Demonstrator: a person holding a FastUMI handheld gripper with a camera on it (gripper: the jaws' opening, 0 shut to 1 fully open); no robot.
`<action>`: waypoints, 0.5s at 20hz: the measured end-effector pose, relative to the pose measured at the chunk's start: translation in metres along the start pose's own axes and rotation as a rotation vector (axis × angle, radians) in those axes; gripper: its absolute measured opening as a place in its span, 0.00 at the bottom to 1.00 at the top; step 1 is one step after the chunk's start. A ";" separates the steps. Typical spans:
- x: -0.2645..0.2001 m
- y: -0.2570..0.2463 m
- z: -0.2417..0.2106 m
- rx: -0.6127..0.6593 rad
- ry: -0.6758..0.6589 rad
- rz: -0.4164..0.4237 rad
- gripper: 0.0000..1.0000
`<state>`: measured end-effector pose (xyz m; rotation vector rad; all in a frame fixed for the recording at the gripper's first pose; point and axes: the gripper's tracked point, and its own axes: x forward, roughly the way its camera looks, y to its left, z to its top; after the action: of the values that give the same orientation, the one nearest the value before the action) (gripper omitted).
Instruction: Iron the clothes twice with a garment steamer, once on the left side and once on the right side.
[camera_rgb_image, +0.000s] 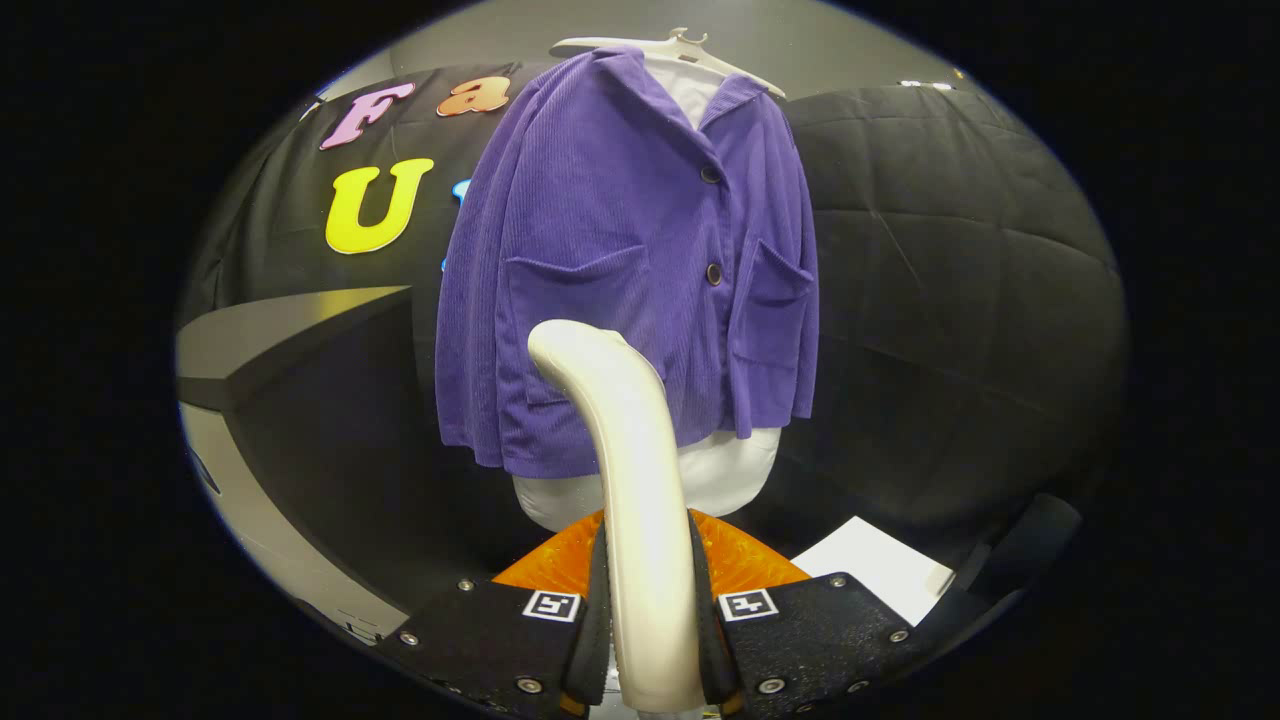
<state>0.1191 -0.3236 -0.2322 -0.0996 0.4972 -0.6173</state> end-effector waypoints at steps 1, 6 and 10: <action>-0.006 -0.004 0.007 0.006 -0.017 -0.008 0.36; -0.032 -0.020 0.066 0.054 -0.119 -0.046 0.36; -0.049 -0.031 0.123 0.067 -0.225 -0.063 0.36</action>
<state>0.1262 -0.3278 -0.0968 -0.1204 0.2561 -0.6745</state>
